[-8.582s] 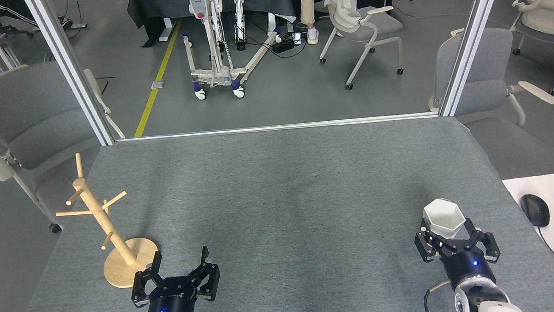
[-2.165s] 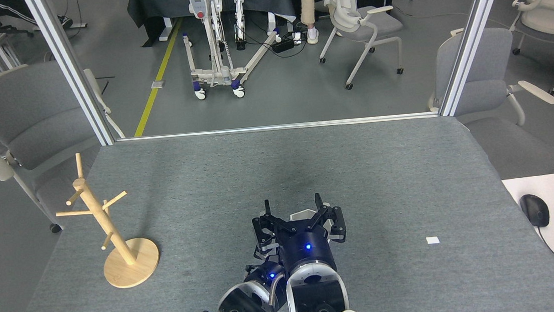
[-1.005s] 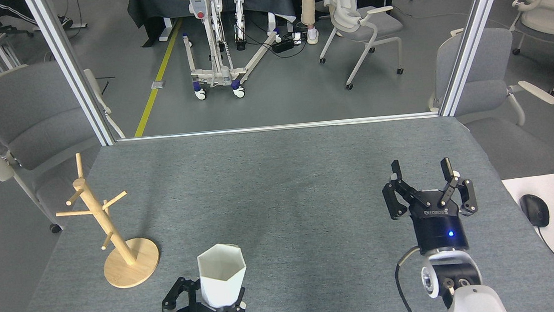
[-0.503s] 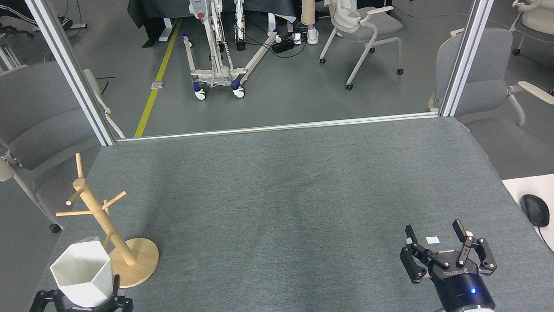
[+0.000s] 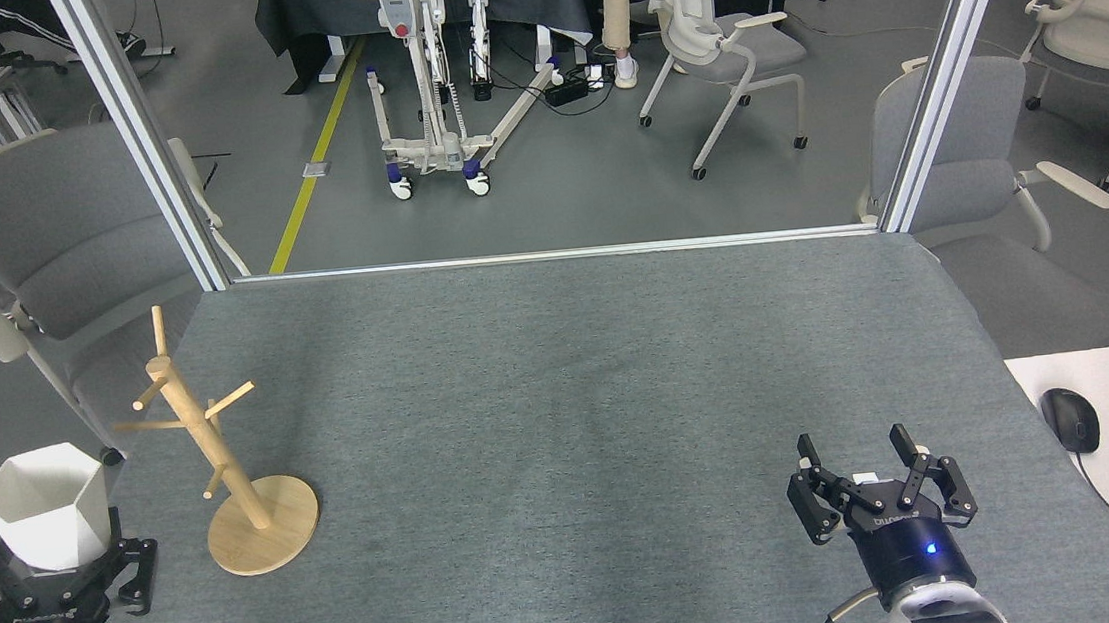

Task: Hang cup on storage rack
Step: 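Carry the cup with the left gripper beside the wooden rack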

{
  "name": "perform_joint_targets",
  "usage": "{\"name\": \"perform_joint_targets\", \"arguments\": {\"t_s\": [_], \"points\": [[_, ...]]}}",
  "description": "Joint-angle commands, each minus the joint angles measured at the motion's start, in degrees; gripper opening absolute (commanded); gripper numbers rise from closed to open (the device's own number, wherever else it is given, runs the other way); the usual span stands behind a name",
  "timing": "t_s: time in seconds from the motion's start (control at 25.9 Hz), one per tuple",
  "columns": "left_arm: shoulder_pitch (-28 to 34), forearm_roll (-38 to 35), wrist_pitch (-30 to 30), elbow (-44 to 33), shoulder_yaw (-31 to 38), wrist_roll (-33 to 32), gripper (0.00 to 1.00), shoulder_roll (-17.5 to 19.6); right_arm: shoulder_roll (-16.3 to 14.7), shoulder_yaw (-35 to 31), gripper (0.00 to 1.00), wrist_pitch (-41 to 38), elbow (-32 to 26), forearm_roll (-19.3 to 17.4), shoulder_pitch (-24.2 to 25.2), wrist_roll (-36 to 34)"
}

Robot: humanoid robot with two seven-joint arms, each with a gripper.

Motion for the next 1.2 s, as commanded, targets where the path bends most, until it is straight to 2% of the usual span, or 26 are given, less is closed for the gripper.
{"name": "perform_joint_targets", "arguments": {"t_s": [0.0, 0.35, 1.16], "points": [[-2.80, -0.95, 0.51, 2.68, 0.03, -0.59, 0.00, 0.49, -0.01, 0.19, 1.00, -0.09, 0.61, 0.00, -1.01, 0.17], [-7.99, -5.08, 0.60, 6.73, -0.05, -1.82, 0.00, -0.04, 0.87, 0.19, 1.00, -0.09, 0.61, 0.00, -0.93, -0.18], [-8.08, -7.80, 0.69, 7.25, -4.54, -1.82, 0.00, -0.57, 1.05, 0.10, 1.00, 0.00, 1.31, -0.09, -1.37, -0.18]]}}
